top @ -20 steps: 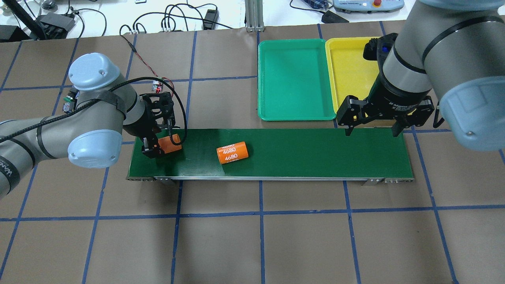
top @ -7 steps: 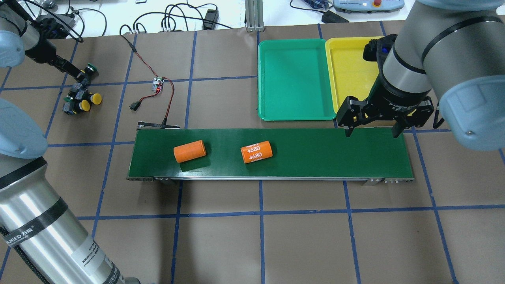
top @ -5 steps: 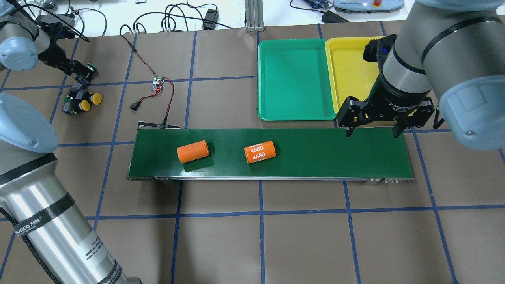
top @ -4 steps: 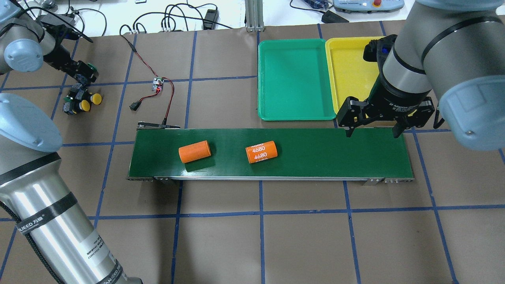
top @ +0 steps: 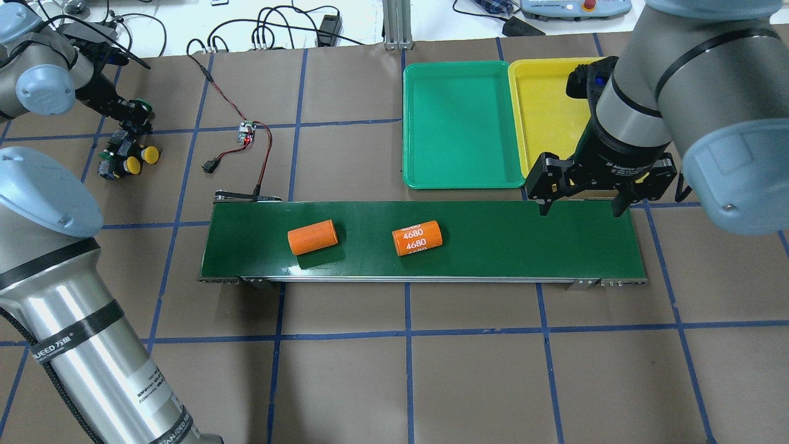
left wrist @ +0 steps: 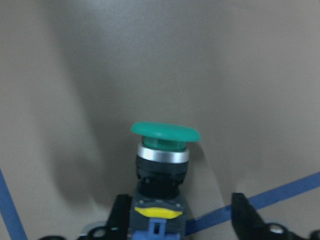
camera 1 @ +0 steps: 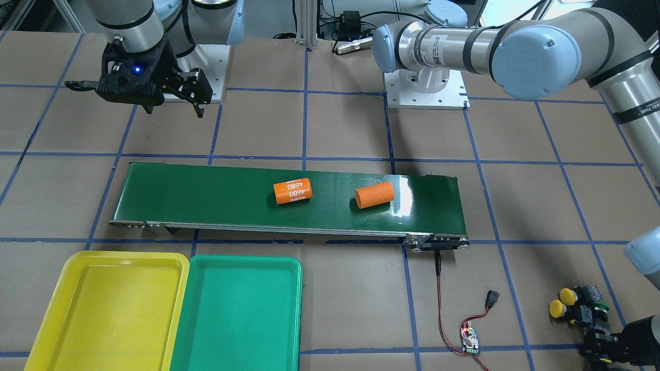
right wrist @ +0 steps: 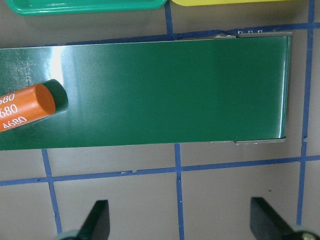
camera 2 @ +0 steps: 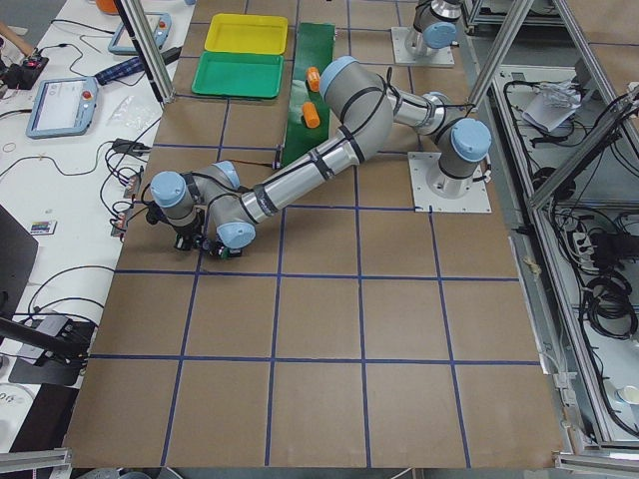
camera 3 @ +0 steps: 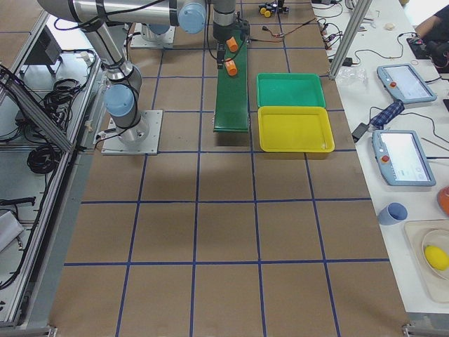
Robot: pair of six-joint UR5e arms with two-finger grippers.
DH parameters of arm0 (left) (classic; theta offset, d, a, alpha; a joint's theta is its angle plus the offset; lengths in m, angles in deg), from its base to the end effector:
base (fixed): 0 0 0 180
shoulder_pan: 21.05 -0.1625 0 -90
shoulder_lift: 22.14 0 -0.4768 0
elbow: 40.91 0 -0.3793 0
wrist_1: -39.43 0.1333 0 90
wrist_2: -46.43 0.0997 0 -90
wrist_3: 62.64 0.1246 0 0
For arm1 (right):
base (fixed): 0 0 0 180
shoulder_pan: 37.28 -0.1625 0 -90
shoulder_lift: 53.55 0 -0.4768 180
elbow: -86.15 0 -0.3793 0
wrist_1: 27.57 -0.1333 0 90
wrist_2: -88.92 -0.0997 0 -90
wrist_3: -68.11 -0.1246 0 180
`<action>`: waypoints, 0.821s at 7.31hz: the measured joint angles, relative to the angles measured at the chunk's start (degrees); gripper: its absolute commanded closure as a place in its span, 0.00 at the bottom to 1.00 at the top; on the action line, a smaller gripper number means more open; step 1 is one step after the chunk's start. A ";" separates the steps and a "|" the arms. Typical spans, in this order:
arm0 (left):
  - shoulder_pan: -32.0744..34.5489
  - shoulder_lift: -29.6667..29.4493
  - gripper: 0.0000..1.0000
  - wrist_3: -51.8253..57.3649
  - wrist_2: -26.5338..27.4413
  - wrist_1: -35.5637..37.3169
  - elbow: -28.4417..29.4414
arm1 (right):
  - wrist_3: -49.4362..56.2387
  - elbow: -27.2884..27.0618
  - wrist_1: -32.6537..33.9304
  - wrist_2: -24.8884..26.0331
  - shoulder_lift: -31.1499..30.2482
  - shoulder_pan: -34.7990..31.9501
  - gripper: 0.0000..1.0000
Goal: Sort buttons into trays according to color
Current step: 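Carry the green button onto the belt and release it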
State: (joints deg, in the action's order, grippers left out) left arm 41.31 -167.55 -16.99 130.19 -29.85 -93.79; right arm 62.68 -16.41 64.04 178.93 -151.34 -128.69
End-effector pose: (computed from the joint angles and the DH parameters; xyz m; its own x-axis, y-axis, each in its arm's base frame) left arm 0.2677 -0.8278 0.1946 -0.9485 0.3134 0.0456 0.3073 0.9456 -0.1073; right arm 0.1432 -0.4026 0.4735 -0.9975 0.0700 0.0054 0.0701 0.9960 0.0549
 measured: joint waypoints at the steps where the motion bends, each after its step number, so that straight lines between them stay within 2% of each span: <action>1: 0.50 1.40 1.00 0.78 -0.02 -1.10 -0.16 | 0.01 -0.03 -0.02 0.04 -0.02 0.00 0.00; 2: 1.37 3.52 1.00 1.07 -0.05 -3.77 -0.74 | 0.02 -0.07 -0.10 0.11 0.04 0.00 0.00; 4: 4.01 10.26 1.00 -3.15 0.07 -14.53 -3.75 | 0.06 -0.09 -0.06 0.05 0.06 0.00 0.00; 6: 7.19 19.58 1.00 -11.94 0.09 -20.07 -13.09 | 0.11 -0.05 0.05 -0.15 0.18 0.01 0.00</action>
State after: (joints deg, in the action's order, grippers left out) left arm 48.51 -147.97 -28.93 130.28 -49.91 -106.88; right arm 62.79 -16.45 64.09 178.78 -151.16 -128.68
